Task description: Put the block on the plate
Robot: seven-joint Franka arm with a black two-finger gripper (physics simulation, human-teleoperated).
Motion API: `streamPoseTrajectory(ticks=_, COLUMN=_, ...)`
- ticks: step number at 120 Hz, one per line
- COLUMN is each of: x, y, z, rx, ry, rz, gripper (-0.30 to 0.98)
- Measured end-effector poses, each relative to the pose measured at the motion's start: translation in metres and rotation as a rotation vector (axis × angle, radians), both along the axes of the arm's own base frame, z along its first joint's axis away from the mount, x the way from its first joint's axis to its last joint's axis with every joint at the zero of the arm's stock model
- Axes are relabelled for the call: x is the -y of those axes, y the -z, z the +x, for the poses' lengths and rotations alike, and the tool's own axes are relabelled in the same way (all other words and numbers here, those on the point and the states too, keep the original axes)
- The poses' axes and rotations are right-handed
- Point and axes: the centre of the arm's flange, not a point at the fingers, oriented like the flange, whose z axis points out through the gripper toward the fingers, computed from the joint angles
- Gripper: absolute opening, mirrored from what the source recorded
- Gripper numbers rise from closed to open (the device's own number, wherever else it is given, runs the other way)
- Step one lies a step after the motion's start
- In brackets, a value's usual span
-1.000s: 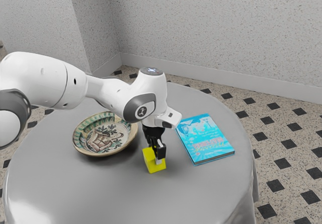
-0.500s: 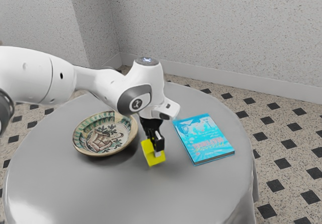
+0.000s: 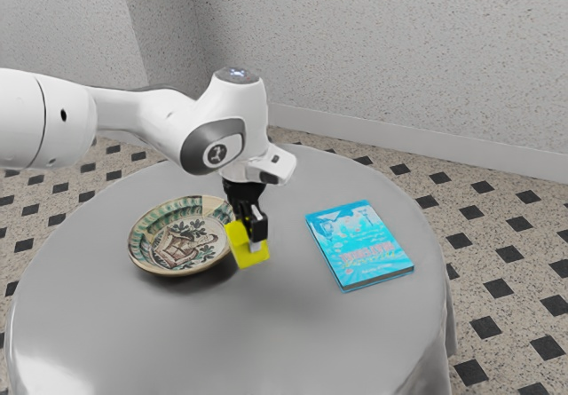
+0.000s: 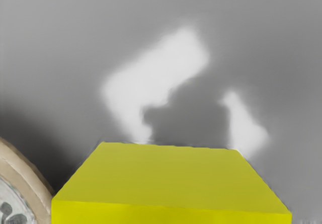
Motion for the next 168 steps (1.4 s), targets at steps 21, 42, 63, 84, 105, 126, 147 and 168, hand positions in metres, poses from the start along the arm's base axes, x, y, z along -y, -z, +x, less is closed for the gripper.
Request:
streamPoseTrajectory(ticks=21, x=-0.029, y=0.000, z=0.000, rx=-0.019, ry=-0.049, rz=0.019, gripper=0.37)
streamPoseTrajectory(ticks=42, x=-0.059, y=0.005, z=0.001, rx=-0.036, ry=-0.097, rz=0.036, gripper=0.37)
streamPoseTrajectory(ticks=63, x=-0.087, y=0.006, z=0.003, rx=-0.040, ry=-0.139, rz=0.053, gripper=0.37)
streamPoseTrajectory(ticks=84, x=-0.119, y=0.008, z=0.005, rx=-0.044, ry=-0.180, rz=0.072, gripper=0.37)
streamPoseTrajectory(ticks=105, x=-0.146, y=0.008, z=0.007, rx=-0.039, ry=-0.204, rz=0.101, gripper=0.37)
streamPoseTrajectory(ticks=126, x=-0.159, y=0.012, z=0.015, rx=-0.037, ry=-0.203, rz=0.123, gripper=0.37)
streamPoseTrajectory(ticks=147, x=-0.175, y=0.024, z=0.030, rx=-0.043, ry=-0.207, rz=0.124, gripper=0.37)
streamPoseTrajectory(ticks=168, x=-0.192, y=0.044, z=0.045, rx=-0.061, ry=-0.212, rz=0.111, gripper=0.37)
